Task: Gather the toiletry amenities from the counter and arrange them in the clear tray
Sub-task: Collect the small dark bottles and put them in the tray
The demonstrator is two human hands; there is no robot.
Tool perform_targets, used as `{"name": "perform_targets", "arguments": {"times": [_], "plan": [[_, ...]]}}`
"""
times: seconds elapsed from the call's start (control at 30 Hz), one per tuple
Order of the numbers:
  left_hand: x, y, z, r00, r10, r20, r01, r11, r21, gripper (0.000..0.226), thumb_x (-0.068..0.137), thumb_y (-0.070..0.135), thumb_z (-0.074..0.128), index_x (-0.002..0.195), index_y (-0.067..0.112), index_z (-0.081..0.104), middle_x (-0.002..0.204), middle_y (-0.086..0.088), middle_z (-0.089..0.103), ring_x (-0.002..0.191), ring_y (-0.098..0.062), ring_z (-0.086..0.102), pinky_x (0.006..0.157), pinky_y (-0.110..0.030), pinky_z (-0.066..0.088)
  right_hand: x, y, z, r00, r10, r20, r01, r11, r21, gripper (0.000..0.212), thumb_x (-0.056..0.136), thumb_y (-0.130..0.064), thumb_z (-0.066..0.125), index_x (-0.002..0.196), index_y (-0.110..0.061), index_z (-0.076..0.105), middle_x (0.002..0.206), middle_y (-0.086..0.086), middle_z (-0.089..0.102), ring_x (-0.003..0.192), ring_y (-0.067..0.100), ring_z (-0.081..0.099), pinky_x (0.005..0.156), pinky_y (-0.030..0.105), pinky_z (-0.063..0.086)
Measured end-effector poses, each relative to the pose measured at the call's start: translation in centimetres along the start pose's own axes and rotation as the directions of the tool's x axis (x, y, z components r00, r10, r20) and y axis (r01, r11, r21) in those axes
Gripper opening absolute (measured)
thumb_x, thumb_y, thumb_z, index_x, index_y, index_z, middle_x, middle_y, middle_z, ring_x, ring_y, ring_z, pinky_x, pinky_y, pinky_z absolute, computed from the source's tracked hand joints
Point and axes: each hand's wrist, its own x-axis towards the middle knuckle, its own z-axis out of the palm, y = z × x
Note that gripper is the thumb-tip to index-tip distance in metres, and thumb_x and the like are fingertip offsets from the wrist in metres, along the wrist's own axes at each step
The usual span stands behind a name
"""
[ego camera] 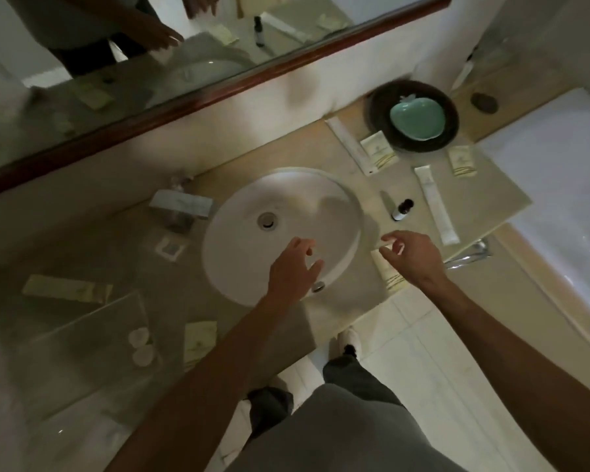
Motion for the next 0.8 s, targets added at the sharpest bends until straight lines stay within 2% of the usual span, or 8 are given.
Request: {"name": "perform_targets", "arguments": {"times": [0.1,0.2,0.3,0.4,0.47,0.57,0.7,0.8], "plan": [[4.2,5.3,4.7,1.0,-0.009,0.025,0.011,0.998,-0.068,0.033,0.082,0.032,0.07,0.113,0.024,0.063,0.104,0.007,0.06,0.081,-0.013,0.059,0.073,-0.026,0.046,4.2,3.7,-1.8,0.981,0.16,-0.107,-0.156,0.987,0.045,0.038,0.082,-0.038,0.073,0.117,-0.025,0.068,0.082,-0.001,0.073,0.092,0.026,0.069,0.081,0.037,0.054],[7.6,8.7,8.7,0.997,-0.056,0.055,0.062,0.992,-0.113,0.035,0.079,0.029,0.073,0.112,0.023,0.064,0.101,0.004,0.062,0.08,-0.016,0.062,0.075,-0.029,0.049,9.0,6.2,-2.3,0.978,0.196,-0.07,-0.195,0.981,0.018,0.054,0.08,-0.051,0.072,0.127,-0.028,0.06,0.092,0.005,0.075,0.096,0.029,0.069,0.083,0.04,0.055],[10.3,9.9,11.9,0.992,-0.1,0.076,0.107,0.99,-0.097,0.039,0.079,0.028,0.073,0.116,0.023,0.062,0.103,0.003,0.061,0.087,-0.017,0.061,0.081,-0.036,0.051,12.3,7.1,-1.8,0.99,0.139,-0.013,-0.139,0.99,0.003,0.056,0.08,-0.058,0.068,0.128,-0.03,0.059,0.092,0.001,0.074,0.092,0.024,0.07,0.08,0.038,0.056],[13.2,10.9,14.8,0.989,-0.108,0.105,0.113,0.993,-0.045,0.044,0.082,0.03,0.072,0.124,0.022,0.059,0.111,0.002,0.058,0.096,-0.016,0.06,0.084,-0.034,0.05,13.6,7.3,-1.3,0.999,0.047,0.013,-0.047,0.998,0.033,0.046,0.081,-0.053,0.073,0.121,-0.032,0.064,0.087,-0.007,0.074,0.081,0.013,0.07,0.074,0.032,0.057],[14.8,11.4,16.3,0.988,-0.119,0.096,0.123,0.992,-0.033,0.039,0.084,0.035,0.07,0.12,0.022,0.06,0.11,0.003,0.057,0.093,-0.015,0.06,0.081,-0.033,0.052,14.3,7.9,-0.7,0.999,-0.03,0.02,0.028,0.998,0.06,0.042,0.08,-0.053,0.075,0.115,-0.03,0.068,0.086,-0.009,0.074,0.072,0.005,0.068,0.069,0.027,0.056],[15.5,11.7,17.2,0.986,-0.155,0.062,0.156,0.988,-0.014,0.031,0.085,0.035,0.07,0.112,0.02,0.065,0.106,0.001,0.058,0.092,-0.017,0.063,0.077,-0.032,0.053,14.3,8.4,0.0,0.998,-0.064,0.011,0.062,0.994,0.088,0.038,0.08,-0.052,0.075,0.109,-0.029,0.072,0.087,-0.008,0.076,0.074,0.007,0.07,0.068,0.024,0.055],[11.6,11.0,14.5,0.978,-0.209,0.005,0.209,0.978,-0.008,0.021,0.085,0.028,0.065,0.104,0.02,0.068,0.1,0.001,0.056,0.086,-0.018,0.06,0.069,-0.027,0.043,11.2,6.5,0.8,0.988,-0.142,0.054,0.13,0.976,0.177,0.025,0.08,-0.045,0.075,0.102,-0.031,0.075,0.084,-0.008,0.076,0.075,0.009,0.07,0.071,0.031,0.057],[4.8,8.7,11.1,0.956,-0.283,-0.073,0.282,0.959,-0.034,0.023,0.087,0.035,0.055,0.099,0.021,0.069,0.088,0.008,0.05,0.07,-0.01,0.05,0.064,-0.022,0.035,6.2,3.0,2.5,0.948,-0.279,0.154,0.249,0.95,0.191,0.027,0.081,-0.042,0.076,0.104,-0.029,0.075,0.087,-0.008,0.075,0.077,0.009,0.069,0.07,0.024,0.05]]}}
